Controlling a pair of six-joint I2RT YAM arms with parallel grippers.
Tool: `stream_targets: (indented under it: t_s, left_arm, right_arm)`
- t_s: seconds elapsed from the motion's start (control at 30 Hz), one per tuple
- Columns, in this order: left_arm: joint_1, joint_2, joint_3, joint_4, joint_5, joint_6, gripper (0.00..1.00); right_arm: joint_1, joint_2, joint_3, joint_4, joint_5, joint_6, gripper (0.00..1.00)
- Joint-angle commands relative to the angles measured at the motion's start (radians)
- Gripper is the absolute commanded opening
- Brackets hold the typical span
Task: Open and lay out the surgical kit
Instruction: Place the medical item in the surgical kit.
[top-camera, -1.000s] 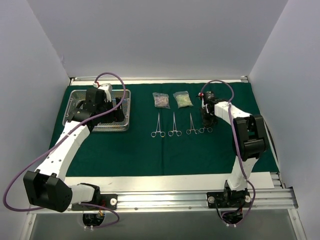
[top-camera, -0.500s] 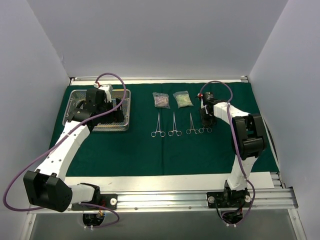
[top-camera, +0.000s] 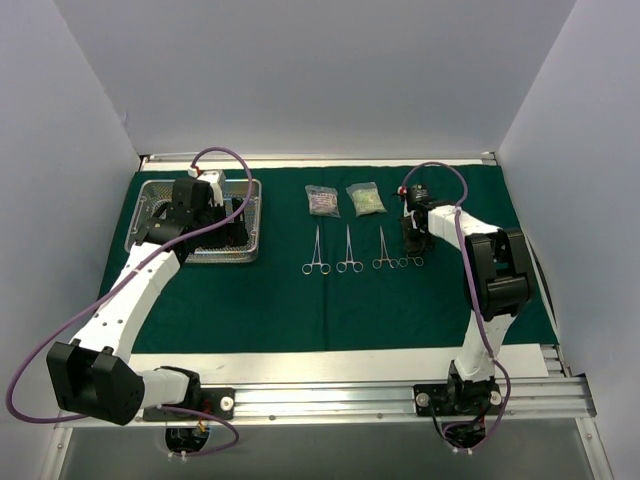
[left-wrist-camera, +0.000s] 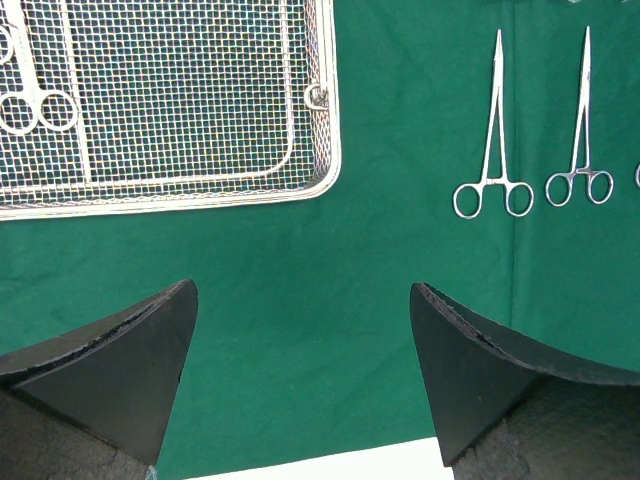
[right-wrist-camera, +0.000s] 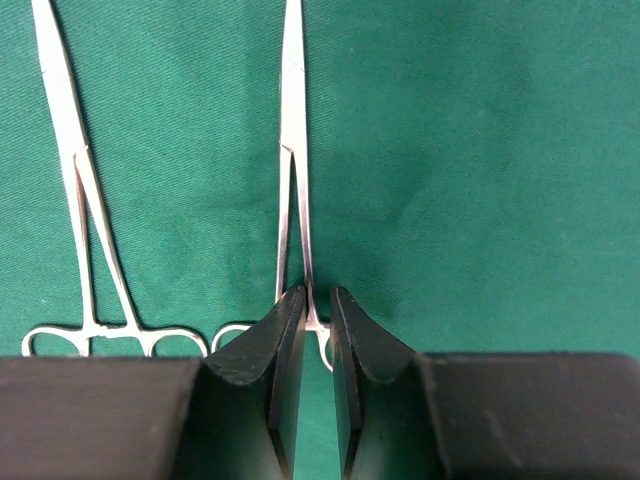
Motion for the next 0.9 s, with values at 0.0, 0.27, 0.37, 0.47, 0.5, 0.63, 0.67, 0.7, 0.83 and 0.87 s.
stream_targets:
  t_s: [0.0,0.27,0.37,0.47,0.5,0.63,0.67,0.7,0.83,0.87]
  left_arm:
    - [-0.003,-0.029,-0.003,0.005,-0.004,0.013,0.96]
    - [0.000,-0.022,0.007,-0.001,-0.007,0.004,0.96]
    - [0.003,-0.013,0.011,-0.002,-0.007,0.000,0.96]
    - [0.008,-0.002,0.025,-0.008,-0.018,-0.007,0.96]
    - [0.011,0.004,0.033,-0.010,-0.022,-0.007,0.96]
    - [0.022,0.029,0.059,-0.016,-0.041,-0.008,0.96]
    - [0.026,0.035,0.066,-0.018,-0.044,-0.008,0.96]
    - [0.031,0.050,0.075,-0.019,-0.047,-0.007,0.96]
    - [0.068,0.095,0.128,-0.019,-0.073,-0.004,0.96]
    - [0.086,0.105,0.135,-0.018,-0.079,0.001,0.96]
  right_arm:
    - [-0.009,-0.017,-0.027,-0.067,0.032,0.016,0.13]
    - [-0.009,-0.076,0.011,-0.102,0.035,0.051,0.14]
    - [-0.009,-0.116,0.040,-0.125,0.029,0.061,0.19]
    - [-0.009,-0.164,0.074,-0.139,0.029,0.071,0.20]
    - [-0.009,-0.179,0.082,-0.144,0.031,0.082,0.21]
    - [-0.009,-0.253,0.112,-0.137,0.012,0.108,0.26]
    - [-0.009,-0.286,0.115,-0.134,0.006,0.110,0.26]
    - [-0.008,-0.303,0.123,-0.131,0.003,0.114,0.27]
    - [-0.006,-0.403,0.112,-0.081,-0.069,0.128,0.32]
    - [-0.005,-0.456,0.105,-0.064,-0.086,0.131,0.34]
